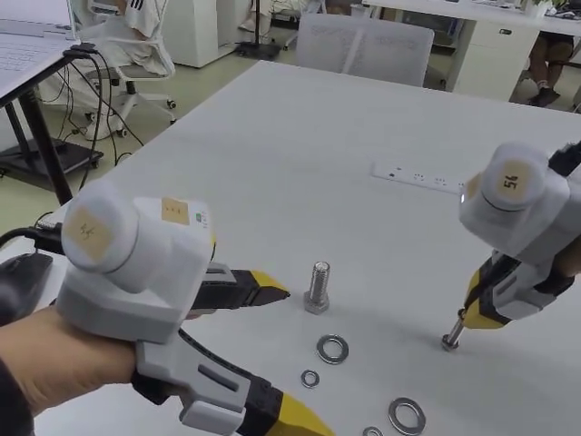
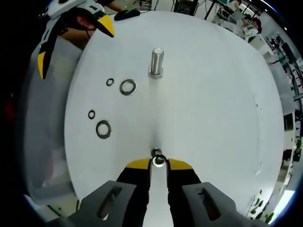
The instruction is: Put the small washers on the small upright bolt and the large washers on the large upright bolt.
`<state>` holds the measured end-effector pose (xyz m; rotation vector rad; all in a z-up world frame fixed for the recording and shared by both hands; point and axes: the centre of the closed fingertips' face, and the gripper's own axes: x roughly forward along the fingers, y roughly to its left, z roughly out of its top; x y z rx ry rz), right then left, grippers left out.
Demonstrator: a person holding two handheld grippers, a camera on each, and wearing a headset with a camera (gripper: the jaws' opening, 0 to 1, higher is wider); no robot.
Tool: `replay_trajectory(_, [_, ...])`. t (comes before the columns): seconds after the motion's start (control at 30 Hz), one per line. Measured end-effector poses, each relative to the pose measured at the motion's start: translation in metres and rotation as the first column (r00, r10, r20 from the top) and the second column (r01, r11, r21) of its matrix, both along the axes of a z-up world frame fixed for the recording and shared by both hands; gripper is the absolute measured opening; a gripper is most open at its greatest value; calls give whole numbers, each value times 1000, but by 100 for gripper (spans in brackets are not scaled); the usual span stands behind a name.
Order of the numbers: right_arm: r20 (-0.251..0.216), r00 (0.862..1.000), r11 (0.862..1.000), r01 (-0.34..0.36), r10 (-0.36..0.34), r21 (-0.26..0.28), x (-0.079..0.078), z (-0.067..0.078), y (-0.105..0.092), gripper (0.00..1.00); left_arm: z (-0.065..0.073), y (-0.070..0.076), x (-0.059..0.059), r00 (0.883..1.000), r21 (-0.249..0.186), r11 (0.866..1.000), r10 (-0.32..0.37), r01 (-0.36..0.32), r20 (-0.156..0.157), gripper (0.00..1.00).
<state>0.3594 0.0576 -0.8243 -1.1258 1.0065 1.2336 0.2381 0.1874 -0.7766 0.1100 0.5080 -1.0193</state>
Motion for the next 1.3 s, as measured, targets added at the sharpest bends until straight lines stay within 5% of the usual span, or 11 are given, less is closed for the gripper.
replay_trajectory(0.67, [-24, 1000, 1000, 6, -7, -26, 2, -33, -2, 13, -1, 1, 0, 1000, 4, 1000, 6, -6, -6, 85])
replay_trajectory(1.3, [-36, 999, 1000, 13, -14, -27, -1, -46, -1, 14, -3, 4, -1, 1000, 6, 1000, 9, -9, -10, 85])
